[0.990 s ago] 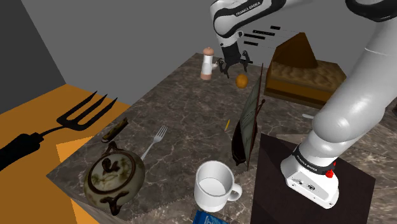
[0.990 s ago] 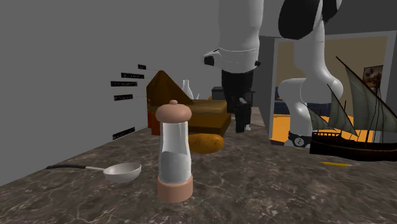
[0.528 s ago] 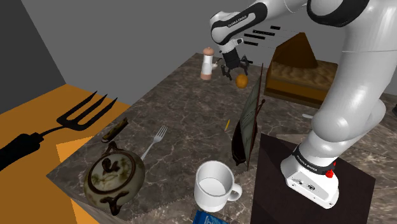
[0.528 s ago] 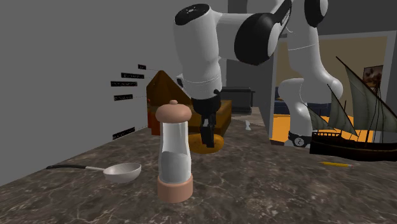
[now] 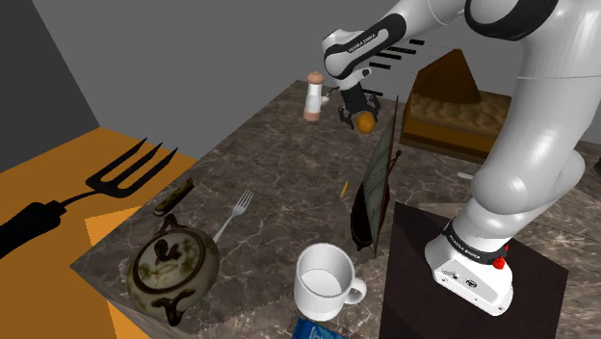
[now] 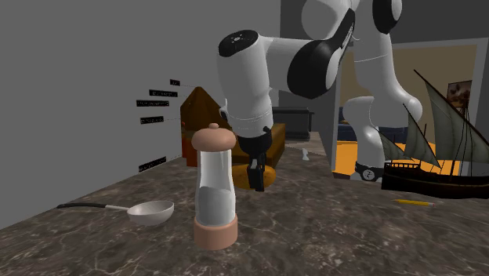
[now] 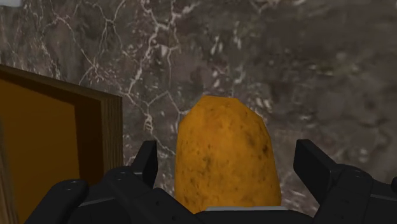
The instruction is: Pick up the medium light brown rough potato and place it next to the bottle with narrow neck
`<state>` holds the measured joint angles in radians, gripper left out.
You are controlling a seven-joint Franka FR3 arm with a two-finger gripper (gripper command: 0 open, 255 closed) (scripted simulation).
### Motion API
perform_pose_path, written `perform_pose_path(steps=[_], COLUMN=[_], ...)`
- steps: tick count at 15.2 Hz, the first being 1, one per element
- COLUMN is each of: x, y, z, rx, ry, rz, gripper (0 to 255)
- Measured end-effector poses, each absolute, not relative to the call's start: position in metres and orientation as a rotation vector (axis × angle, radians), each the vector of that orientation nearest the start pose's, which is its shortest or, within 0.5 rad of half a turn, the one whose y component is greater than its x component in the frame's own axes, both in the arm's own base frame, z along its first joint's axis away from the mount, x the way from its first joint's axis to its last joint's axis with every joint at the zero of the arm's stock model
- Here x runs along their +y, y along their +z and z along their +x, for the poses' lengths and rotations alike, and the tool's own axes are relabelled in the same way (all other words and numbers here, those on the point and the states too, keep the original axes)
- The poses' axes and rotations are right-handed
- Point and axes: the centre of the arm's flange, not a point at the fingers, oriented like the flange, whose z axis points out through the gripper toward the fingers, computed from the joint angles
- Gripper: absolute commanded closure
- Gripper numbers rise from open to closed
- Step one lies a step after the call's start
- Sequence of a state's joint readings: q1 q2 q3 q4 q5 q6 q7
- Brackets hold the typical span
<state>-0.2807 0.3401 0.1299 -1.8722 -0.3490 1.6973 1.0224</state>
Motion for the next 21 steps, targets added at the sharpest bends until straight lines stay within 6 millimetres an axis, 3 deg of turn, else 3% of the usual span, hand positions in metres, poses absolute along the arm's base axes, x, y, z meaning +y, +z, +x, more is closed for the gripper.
perform_pose_path(steps=[5, 6, 16, 21], x=[-0.121, -0.121, -0.121, -0.121], y=[0.307, 0.307, 0.307, 0.328], z=[0.555, 0.555, 0.555, 0.555], rx=[1.757, 1.757, 1.758, 1.757], ry=[0.617, 0.617, 0.616, 0.616], rz=[-3.091, -3.091, -3.091, -3.091], gripper=[0, 255, 255, 255])
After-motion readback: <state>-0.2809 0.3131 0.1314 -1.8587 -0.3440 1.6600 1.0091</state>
